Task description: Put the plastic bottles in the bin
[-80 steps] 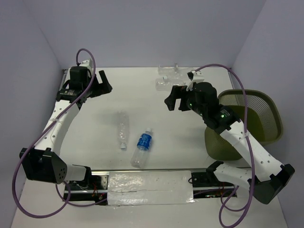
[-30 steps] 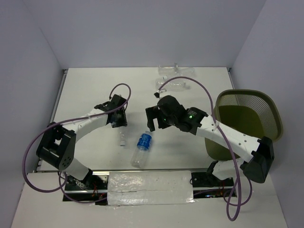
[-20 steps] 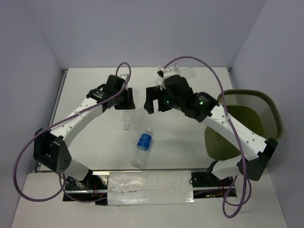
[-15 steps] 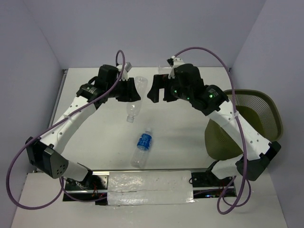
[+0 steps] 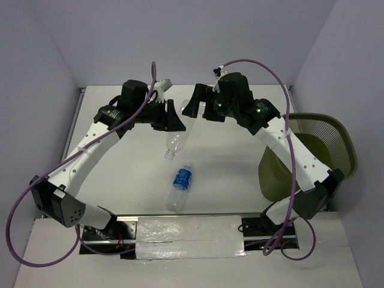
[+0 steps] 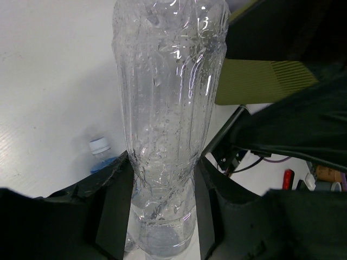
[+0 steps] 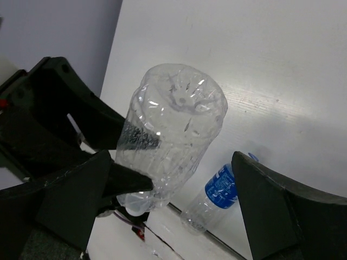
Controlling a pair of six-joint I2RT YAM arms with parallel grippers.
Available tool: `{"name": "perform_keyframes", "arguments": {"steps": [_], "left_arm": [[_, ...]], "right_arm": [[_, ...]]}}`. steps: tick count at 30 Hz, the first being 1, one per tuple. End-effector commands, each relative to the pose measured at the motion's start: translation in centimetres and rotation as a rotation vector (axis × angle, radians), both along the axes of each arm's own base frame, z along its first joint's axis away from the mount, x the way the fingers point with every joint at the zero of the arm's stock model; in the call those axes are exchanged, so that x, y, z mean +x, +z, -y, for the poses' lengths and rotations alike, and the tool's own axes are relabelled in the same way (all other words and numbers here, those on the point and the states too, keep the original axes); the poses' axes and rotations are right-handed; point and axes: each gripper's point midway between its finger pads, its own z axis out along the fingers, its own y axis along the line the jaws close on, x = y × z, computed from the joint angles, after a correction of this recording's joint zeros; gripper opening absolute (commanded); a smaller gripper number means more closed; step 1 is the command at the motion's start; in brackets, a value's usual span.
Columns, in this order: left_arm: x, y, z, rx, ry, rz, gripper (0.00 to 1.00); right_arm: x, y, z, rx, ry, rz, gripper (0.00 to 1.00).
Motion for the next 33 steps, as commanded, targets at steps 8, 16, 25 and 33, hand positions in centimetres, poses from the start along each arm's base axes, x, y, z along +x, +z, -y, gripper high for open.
{"name": "perform_keyframes", "arguments": {"steps": [8, 16, 25, 33], "left_arm": [[-0.4, 2.1, 0.7, -0.083, -0.041, 0.038, 0.25], [-0.5, 2.3, 0.5, -0.076, -0.038, 0.064, 0.73], [-0.3, 2.4, -1.4, 0.013, 0.001, 0.106, 0.99], [-1.2, 2.9, -5.4, -0.043, 0.085, 0.12, 0.99]], "right_arm": [[2.6, -0.1, -2.7, 0.09, -0.005, -0.033, 1.0], [2.9, -0.6, -2.4, 0.111, -0.048, -0.028, 0.54], [5.3, 1.9, 6.0, -0.155, -0.279, 0.123, 0.47], [2.3, 11.8, 20.0, -0.374, -0.688, 0.394, 0.48]]}}
